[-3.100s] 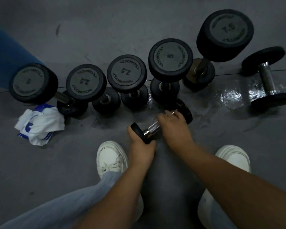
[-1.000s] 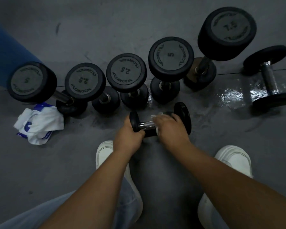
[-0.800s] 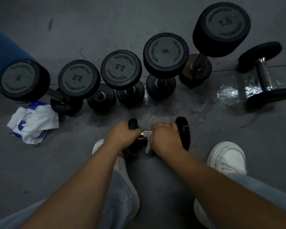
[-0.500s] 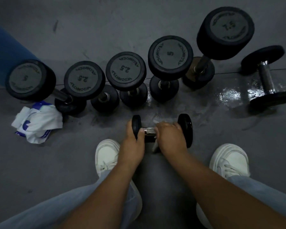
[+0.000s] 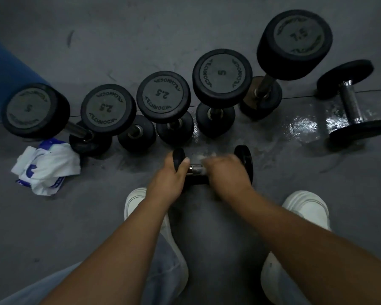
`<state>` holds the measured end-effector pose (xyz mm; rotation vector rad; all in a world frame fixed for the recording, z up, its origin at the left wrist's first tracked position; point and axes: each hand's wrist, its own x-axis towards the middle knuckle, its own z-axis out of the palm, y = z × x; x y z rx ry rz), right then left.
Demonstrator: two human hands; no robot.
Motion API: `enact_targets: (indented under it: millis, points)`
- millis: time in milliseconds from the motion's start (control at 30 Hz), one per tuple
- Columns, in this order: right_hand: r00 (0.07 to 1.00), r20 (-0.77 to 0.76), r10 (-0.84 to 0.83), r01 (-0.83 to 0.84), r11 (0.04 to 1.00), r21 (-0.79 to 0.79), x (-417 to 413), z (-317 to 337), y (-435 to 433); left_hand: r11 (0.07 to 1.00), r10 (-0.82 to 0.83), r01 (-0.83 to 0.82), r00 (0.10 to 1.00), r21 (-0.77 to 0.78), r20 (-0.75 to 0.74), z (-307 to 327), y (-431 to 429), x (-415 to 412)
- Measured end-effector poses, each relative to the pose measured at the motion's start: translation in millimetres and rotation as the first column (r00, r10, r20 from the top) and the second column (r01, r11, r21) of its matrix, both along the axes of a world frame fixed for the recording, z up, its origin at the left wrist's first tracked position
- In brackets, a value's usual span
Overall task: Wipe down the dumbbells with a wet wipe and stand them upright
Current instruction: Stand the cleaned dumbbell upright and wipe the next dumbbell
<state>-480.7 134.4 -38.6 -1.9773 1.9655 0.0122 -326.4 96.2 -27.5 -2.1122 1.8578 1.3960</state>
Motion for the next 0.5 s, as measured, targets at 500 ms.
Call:
enact_targets:
  millis: [500]
  points:
    - [0.997, 0.054, -0.053, 0.048, 0.996, 0.08, 3, 14, -8, 0.993, -0.07, 0.077, 0.995, -0.092, 0.077, -5, 6, 5]
